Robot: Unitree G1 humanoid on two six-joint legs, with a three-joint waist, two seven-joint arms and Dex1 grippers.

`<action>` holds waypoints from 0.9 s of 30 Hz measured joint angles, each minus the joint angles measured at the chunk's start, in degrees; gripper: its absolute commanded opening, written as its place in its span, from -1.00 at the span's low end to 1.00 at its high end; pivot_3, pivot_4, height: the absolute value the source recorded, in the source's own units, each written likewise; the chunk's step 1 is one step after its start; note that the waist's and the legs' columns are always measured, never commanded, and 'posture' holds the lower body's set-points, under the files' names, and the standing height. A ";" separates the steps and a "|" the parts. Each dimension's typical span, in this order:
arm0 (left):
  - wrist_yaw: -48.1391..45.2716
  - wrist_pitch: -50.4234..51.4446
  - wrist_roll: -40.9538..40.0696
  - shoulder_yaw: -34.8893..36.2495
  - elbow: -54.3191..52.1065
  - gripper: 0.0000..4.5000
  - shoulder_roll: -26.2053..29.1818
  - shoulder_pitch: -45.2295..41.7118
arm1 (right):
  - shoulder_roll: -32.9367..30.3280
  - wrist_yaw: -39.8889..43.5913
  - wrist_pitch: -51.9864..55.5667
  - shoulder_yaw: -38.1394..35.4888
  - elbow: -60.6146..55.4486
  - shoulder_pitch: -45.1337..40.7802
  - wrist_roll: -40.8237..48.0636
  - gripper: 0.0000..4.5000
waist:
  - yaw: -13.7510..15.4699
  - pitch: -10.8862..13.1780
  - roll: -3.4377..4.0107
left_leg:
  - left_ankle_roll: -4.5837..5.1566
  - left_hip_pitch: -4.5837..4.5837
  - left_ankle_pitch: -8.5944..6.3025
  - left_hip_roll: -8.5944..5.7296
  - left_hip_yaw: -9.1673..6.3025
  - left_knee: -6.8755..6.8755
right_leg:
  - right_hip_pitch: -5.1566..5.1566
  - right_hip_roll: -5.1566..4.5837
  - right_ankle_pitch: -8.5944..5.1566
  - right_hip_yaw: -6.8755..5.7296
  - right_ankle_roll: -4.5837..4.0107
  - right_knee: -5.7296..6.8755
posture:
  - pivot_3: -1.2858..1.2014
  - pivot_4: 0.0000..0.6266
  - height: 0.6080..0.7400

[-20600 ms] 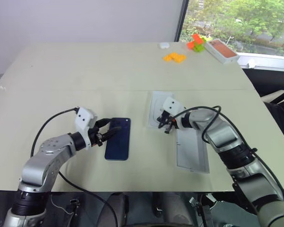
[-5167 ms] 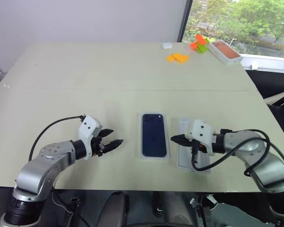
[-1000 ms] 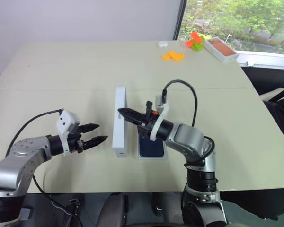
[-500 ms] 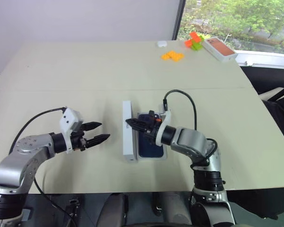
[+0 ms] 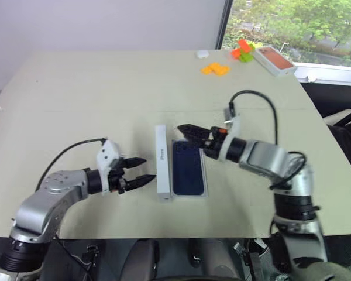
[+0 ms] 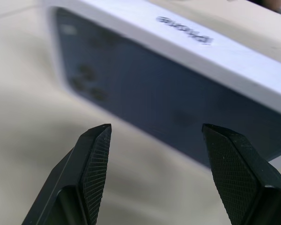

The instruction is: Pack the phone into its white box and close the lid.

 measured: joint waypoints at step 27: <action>9.11 5.01 2.33 6.93 1.74 0.46 -1.67 -4.33 | -30.74 58.77 -9.27 13.94 -19.62 7.00 -65.45 -0.52 | 0.11 0.00 -0.01 | 0.03 -0.04 -0.02 0.06 -0.03 0.03 | 0.00 0.13 -0.01 -0.07 0.03 -0.15 | 0.03 -0.52 1.00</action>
